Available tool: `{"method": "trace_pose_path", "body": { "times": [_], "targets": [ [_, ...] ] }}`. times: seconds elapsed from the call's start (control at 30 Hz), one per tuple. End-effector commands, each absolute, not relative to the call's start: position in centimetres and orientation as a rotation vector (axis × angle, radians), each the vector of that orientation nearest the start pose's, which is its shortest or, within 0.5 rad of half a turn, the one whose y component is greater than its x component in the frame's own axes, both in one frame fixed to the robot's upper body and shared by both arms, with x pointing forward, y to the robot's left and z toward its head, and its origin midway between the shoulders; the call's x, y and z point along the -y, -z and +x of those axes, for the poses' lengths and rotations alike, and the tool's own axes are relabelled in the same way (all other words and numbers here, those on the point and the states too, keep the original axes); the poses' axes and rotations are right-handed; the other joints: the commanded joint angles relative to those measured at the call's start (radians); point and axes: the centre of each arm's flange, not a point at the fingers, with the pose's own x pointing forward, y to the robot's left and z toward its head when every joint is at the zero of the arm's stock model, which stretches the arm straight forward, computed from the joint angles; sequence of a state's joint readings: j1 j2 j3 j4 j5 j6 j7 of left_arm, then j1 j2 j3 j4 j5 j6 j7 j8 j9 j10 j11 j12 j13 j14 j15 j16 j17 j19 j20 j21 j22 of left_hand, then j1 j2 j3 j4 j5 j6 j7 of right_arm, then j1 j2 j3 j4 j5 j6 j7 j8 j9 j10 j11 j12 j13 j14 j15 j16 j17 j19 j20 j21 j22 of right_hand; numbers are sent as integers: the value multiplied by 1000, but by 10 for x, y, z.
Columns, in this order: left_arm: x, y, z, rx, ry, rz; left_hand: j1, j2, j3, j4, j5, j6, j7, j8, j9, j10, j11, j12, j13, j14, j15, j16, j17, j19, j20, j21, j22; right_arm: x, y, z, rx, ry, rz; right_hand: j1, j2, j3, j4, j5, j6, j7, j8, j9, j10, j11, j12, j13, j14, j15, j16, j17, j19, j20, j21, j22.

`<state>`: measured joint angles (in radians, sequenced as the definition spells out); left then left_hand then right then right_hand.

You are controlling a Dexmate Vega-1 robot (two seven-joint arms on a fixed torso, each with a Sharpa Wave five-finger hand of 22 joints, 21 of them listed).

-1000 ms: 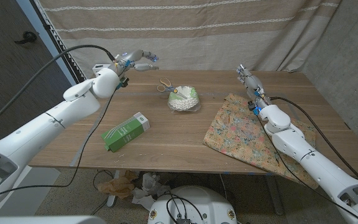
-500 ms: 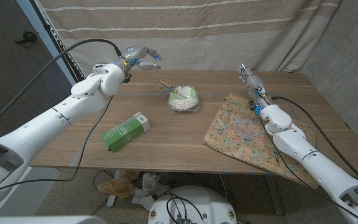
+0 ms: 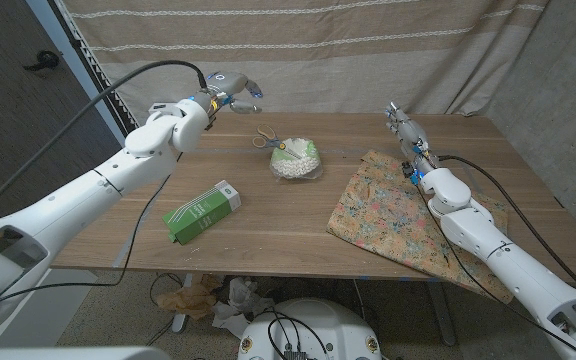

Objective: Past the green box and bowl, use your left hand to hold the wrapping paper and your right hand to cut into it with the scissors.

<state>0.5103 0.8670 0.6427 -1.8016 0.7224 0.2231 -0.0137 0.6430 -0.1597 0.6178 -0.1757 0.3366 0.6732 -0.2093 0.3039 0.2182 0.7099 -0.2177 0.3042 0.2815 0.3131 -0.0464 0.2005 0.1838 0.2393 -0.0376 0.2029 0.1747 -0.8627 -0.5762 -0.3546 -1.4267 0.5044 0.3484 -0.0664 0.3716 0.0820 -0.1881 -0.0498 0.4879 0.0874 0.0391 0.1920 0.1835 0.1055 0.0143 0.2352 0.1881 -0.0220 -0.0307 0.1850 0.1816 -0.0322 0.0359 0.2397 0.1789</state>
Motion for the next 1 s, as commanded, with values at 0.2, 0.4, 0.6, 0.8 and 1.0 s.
{"method": "trace_pose_path", "body": {
  "times": [0.2,0.4,0.6,0.8,1.0],
  "targets": [
    [-217,-169,586,795,-164,1705,45,9,27,-2,2,3,4,-2,4,-5,3,-9,5,-6,-168,-8,3,1,-19,-7,2,294,-19,620,751,-155,-115,12,7,0,-5,7,-3,2,1,3,5,4,5,5,-4,0,0,2,2,5,-2,5],
    [-211,-168,591,792,-133,1721,49,-4,28,1,-3,13,6,0,6,-20,3,-19,5,-22,-165,-12,3,-2,-14,-8,2,295,-18,619,750,-150,-111,15,10,1,-6,7,-3,0,2,3,6,-11,5,5,-3,-3,0,2,3,5,-4,5],
    [-200,-168,596,810,-107,1787,42,-15,22,4,-5,18,4,1,8,-22,3,-22,5,-24,-164,-11,3,-5,-12,-9,2,296,-19,619,756,-149,-112,16,11,2,-6,7,-3,0,2,3,6,-12,5,5,-3,-4,1,1,3,6,-5,5],
    [-192,-168,601,805,-72,1825,36,-20,17,6,-5,17,6,0,8,-18,3,-21,6,-23,-164,-9,4,-5,-13,-9,3,296,-18,619,752,-149,-112,19,13,3,-7,7,-3,-1,2,3,7,-10,5,5,-2,-3,1,1,3,7,-7,5],
    [-186,-169,604,795,-38,1873,29,-23,11,7,-4,30,2,5,10,-17,3,-23,8,-28,-165,-9,5,-1,-16,-7,3,296,-15,620,740,-149,-102,21,15,3,-8,7,-3,-1,3,3,6,-12,4,5,-14,-3,-3,1,0,8,-10,5]
  ]
}}
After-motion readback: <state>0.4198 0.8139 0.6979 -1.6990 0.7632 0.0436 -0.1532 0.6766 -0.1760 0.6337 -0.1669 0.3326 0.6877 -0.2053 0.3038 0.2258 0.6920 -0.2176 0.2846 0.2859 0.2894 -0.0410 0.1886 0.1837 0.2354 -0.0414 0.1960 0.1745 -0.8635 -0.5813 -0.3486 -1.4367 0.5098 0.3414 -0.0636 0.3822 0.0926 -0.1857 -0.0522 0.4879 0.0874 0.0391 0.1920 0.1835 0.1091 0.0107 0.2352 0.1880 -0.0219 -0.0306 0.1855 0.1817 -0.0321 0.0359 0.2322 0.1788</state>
